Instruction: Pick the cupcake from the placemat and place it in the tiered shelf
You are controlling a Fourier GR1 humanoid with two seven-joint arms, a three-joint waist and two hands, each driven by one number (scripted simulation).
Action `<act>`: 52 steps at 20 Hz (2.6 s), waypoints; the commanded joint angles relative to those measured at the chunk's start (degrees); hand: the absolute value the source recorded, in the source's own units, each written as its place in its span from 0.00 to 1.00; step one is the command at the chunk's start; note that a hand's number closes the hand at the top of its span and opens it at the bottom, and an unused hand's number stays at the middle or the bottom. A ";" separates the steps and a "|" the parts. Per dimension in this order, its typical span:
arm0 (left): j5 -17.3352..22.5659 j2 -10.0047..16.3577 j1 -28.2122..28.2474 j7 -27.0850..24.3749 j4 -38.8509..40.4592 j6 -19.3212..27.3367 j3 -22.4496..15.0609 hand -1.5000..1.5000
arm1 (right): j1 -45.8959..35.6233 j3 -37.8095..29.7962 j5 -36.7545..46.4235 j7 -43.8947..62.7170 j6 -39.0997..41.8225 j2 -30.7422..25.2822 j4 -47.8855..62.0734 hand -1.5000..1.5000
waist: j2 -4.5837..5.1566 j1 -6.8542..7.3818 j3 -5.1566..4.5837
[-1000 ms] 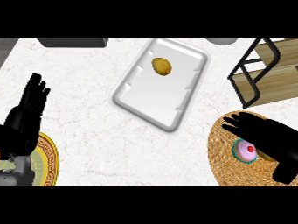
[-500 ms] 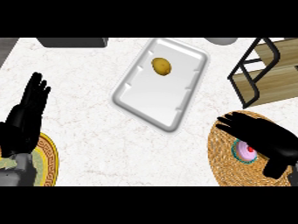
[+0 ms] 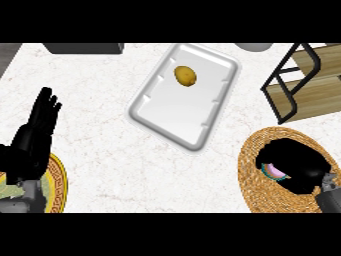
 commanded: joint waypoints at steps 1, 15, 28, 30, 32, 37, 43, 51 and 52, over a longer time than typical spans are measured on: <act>0.15 -0.29 -1.21 0.92 -0.02 -0.60 0.97 0.50 | 1.92 0.20 2.87 -4.65 -5.92 -1.30 0.58 1.00 | 0.00 -0.23 0.02; -1.12 -0.29 1.47 2.69 -4.23 0.06 1.13 0.50 | 11.16 -25.01 -11.91 4.63 -7.76 0.36 7.10 1.00 | -0.09 -0.44 0.05; -0.26 -0.29 -0.84 3.50 -1.58 -0.76 2.63 0.50 | 10.17 -45.70 -42.98 20.75 16.20 6.67 -24.00 1.00 | -0.44 -1.92 -0.12; -0.22 0.27 0.57 0.85 -0.79 -1.44 3.43 0.50 | 10.28 -51.57 -47.50 24.89 18.10 5.39 -28.70 1.00 | -0.56 -2.27 -0.17; 0.50 0.41 1.49 0.33 -0.70 -2.12 3.93 0.50 | 4.86 -54.99 -50.55 33.95 19.75 3.89 -30.21 1.00 | -0.43 -1.29 -0.20; 0.79 1.05 0.52 3.99 -4.13 -3.57 3.70 0.50 | 0.74 -59.22 -53.46 38.69 20.16 -1.93 -27.59 1.00 | -0.08 -0.22 -0.01; -0.76 -2.12 -0.92 -0.11 1.47 -2.48 2.78 0.50 | -9.84 -55.39 -50.12 40.70 13.95 -6.62 -14.64 1.00 | 0.16 0.34 0.00; 0.28 -0.44 -2.05 1.91 0.38 -4.27 5.41 0.50 | -15.79 -50.45 -45.26 35.07 4.21 -7.14 -0.20 1.00 | 0.13 0.32 0.02; -3.96 -3.30 -1.24 1.16 -0.72 -1.23 1.47 0.50 | -16.96 -49.96 -44.46 31.72 2.90 -7.85 3.94 1.00 | 0.17 0.44 0.03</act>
